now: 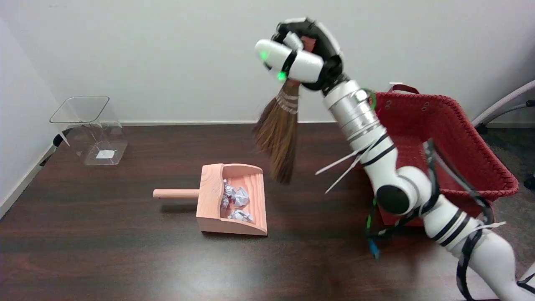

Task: Place the broom in the basket.

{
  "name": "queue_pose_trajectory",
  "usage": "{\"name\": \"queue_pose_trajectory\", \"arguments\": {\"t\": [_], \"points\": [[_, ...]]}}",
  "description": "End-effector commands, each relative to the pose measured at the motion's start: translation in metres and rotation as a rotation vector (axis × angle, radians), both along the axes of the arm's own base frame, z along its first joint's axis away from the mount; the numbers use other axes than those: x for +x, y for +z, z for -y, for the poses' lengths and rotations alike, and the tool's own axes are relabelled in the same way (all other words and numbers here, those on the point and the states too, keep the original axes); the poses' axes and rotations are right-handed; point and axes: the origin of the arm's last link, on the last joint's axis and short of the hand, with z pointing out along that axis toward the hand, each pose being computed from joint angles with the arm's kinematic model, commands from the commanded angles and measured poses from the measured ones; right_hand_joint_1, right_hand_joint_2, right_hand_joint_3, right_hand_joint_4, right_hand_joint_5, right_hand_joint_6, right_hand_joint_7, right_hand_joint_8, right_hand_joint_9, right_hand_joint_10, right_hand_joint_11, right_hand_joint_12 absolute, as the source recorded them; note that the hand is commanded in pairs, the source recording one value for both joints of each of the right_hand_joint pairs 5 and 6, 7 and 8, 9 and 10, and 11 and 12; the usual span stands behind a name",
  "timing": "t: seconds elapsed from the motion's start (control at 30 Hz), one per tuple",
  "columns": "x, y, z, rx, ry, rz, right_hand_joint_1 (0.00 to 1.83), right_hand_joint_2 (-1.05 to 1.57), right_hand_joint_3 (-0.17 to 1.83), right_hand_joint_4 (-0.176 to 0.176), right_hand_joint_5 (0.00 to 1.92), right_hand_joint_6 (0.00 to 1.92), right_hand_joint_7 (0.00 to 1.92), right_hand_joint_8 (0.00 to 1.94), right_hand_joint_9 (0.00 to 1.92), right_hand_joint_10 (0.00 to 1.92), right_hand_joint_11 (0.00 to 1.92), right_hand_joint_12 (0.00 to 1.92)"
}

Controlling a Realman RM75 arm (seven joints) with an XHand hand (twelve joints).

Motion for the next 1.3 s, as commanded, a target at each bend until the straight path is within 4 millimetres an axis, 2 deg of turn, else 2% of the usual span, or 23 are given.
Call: {"name": "queue_pose_trajectory", "arguments": {"t": [0.03,0.2,0.4,0.53,0.67,0.87,1.3], "points": [[0.115,0.087,-0.016,-0.202,0.128,-0.157,1.33,1.57,0.35,0.0,1.92,1.92,1.92,1.92,1.92,1.92,1.75,1.75],[0.131,0.125,-0.028,-0.306,0.126,-0.25,1.33,1.57,0.34,0.0,1.92,1.92,1.92,1.92,1.92,1.92,1.75,1.75],[0.132,0.156,-0.043,-0.44,0.101,-0.372,1.33,1.57,0.35,0.0,1.92,1.92,1.92,1.92,1.92,1.92,1.75,1.75],[0.123,0.175,-0.054,-0.525,0.073,-0.424,1.33,1.57,0.35,0.0,1.92,1.92,1.92,1.92,1.92,1.92,1.75,1.75],[0.116,0.184,-0.06,-0.576,0.051,-0.468,1.33,1.57,0.36,0.0,1.92,1.92,1.92,1.92,1.92,1.92,1.75,1.75],[0.125,0.193,-0.065,-0.662,0.074,-0.554,1.33,1.57,0.35,0.0,1.92,1.92,1.92,1.92,1.92,1.92,1.76,1.76],[0.11,0.199,-0.061,-0.663,0.013,-0.566,1.34,1.55,0.32,0.0,1.92,1.92,1.92,1.92,1.92,1.92,1.74,1.74]]}}
